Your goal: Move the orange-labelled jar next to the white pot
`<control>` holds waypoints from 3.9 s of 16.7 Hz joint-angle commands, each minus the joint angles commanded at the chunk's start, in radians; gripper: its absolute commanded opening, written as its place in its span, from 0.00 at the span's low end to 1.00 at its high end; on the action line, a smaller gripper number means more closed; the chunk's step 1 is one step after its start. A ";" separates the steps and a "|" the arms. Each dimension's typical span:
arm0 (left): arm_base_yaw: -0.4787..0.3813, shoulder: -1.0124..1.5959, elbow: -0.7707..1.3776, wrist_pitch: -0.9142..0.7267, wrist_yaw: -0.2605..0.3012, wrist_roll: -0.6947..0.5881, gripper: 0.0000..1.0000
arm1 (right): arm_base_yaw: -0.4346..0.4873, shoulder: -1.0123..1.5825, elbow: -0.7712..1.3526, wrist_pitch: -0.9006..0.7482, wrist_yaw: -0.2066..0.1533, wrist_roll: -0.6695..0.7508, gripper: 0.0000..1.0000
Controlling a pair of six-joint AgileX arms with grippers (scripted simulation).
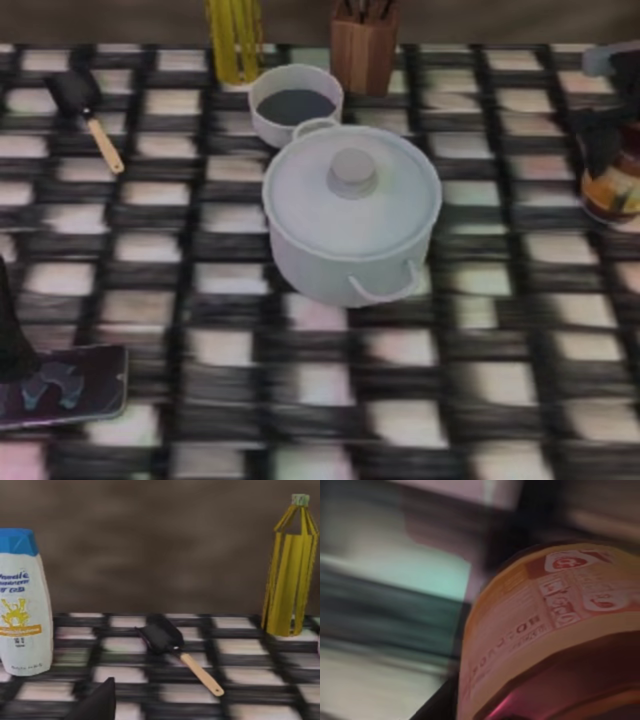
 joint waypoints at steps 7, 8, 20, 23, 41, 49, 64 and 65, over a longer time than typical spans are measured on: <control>0.000 0.000 0.000 0.000 0.000 0.000 1.00 | 0.000 0.000 0.000 0.000 0.000 0.000 0.17; 0.000 0.000 0.000 0.000 0.000 0.000 1.00 | 0.000 0.000 0.000 0.000 0.000 0.000 0.10; 0.000 0.000 0.000 0.000 0.000 0.000 1.00 | -0.001 -0.015 -0.015 -0.003 -0.001 0.001 0.00; 0.000 0.000 0.000 0.000 0.000 0.000 1.00 | 0.004 -0.115 -0.098 -0.019 -0.004 0.000 0.00; 0.000 0.000 0.000 0.000 0.000 0.000 1.00 | 0.075 -0.415 -0.347 -0.075 -0.007 0.119 0.00; 0.000 0.000 0.000 0.000 0.000 0.000 1.00 | 0.260 -0.260 -0.247 -0.017 -0.002 0.494 0.00; 0.000 0.000 0.000 0.000 0.000 0.000 1.00 | 0.269 -0.231 -0.404 0.169 -0.002 0.507 0.00; 0.000 0.000 0.000 0.000 0.000 0.000 1.00 | 0.269 -0.231 -0.404 0.169 -0.002 0.507 0.00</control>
